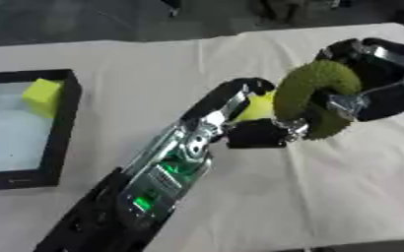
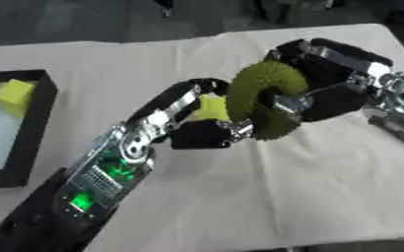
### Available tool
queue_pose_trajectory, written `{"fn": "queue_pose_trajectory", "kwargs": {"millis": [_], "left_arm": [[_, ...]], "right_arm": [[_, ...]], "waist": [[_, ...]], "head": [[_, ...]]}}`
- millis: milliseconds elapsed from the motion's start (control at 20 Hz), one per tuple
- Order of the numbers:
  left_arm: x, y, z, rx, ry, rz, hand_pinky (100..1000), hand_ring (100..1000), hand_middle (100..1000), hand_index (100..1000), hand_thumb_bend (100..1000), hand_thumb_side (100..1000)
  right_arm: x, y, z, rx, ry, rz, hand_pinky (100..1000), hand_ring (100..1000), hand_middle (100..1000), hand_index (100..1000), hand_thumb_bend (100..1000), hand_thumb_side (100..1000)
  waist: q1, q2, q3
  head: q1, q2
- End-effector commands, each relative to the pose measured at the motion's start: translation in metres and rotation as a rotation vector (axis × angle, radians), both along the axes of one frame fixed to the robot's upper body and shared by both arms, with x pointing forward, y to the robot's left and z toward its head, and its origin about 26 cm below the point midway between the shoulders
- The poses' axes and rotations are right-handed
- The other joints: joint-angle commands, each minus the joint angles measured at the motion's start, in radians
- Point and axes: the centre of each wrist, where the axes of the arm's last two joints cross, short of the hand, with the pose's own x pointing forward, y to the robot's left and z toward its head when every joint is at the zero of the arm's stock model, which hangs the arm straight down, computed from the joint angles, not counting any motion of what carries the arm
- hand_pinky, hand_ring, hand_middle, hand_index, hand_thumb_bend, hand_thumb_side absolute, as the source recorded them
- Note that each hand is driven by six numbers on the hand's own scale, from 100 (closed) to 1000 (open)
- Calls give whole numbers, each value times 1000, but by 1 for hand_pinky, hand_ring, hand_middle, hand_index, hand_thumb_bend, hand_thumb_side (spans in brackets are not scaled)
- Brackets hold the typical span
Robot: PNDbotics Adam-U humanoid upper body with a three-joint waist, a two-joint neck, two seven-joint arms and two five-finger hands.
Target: Pick up the objects with one hand, pass them to the other hand, and then place them into the box on the other side of the table.
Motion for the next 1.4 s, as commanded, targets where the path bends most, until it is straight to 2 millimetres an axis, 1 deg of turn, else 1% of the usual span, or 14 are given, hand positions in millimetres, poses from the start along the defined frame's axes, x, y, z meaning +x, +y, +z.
{"fn": "queue_pose_trajectory", "kwargs": {"millis": [50, 450, 600, 700, 750, 850, 900, 950, 1000, 1150, 1200, 1300, 1350, 1400], "left_arm": [[-4, -4, 7, -32, -8, -31, 909, 1000, 827, 878, 402, 633], [-5, -5, 8, -167, 9, -53, 873, 989, 796, 858, 296, 602], [-5, -6, 7, -220, 25, -77, 854, 980, 775, 838, 217, 581], [-3, -8, 4, -249, 40, -81, 832, 962, 743, 805, 130, 582], [-2, -8, 2, -262, 49, -76, 817, 948, 718, 773, 100, 578], [0, -9, -1, -284, 66, -60, 771, 885, 630, 683, 100, 551], [1, -9, -2, -294, 78, -51, 735, 835, 573, 616, 100, 547], [2, -10, -4, -304, 90, -43, 721, 814, 551, 589, 100, 524], [3, -10, -6, -312, 98, -36, 669, 751, 468, 486, 100, 467], [6, -11, -9, -327, 102, -14, 579, 657, 345, 337, 100, 452], [7, -11, -11, -332, 98, -4, 564, 643, 325, 308, 100, 439], [9, -11, -13, -343, 87, 17, 512, 608, 290, 234, 100, 411], [10, -11, -13, -352, 75, 29, 504, 605, 300, 210, 100, 410], [11, -10, -14, -362, 63, 41, 496, 600, 297, 193, 100, 412]], "right_arm": [[-3, 0, 16, -14, -21, 16, 453, 345, 320, 485, 100, 100], [-2, 1, 13, -2, 15, 22, 448, 342, 318, 482, 100, 100], [-2, 1, 12, 2, 25, 26, 445, 341, 317, 482, 100, 100], [-2, 1, 13, 6, 30, 25, 444, 340, 317, 481, 100, 100], [-2, 1, 13, 7, 33, 23, 444, 340, 317, 481, 100, 100], [-2, 1, 12, 9, 41, 20, 443, 340, 317, 481, 100, 100], [-2, 1, 11, 10, 44, 19, 443, 340, 318, 482, 100, 100], [-3, 1, 10, 10, 47, 18, 444, 340, 319, 482, 100, 100], [-3, 1, 9, 10, 48, 17, 447, 344, 328, 488, 100, 100], [-3, 0, 8, 10, 49, 8, 486, 371, 370, 521, 112, 100], [-3, -1, 7, 4, 48, 7, 497, 378, 381, 533, 149, 100], [-4, -2, 5, -19, 49, 11, 522, 405, 416, 571, 274, 100], [-4, -3, 4, -35, 49, 14, 530, 416, 434, 590, 312, 100], [-4, -3, 3, -51, 49, 18, 543, 431, 456, 613, 374, 129]], "waist": [[-14, -6, -1], [-15, -3, 0], [-15, -3, 1], [-16, -3, 0], [-16, -2, 0], [-16, -2, 0], [-16, -1, 0], [-16, -1, 0], [-16, -1, -1], [-16, 0, -2], [-16, 1, -2], [-16, 1, -3], [-16, 1, -4], [-16, 2, -5]], "head": [[2, 1], [2, 3], [3, 4], [3, 4], [3, 3], [5, 3], [5, 3], [5, 4], [6, 4], [7, 6], [7, 6], [7, 6], [6, 6], [6, 5]]}}
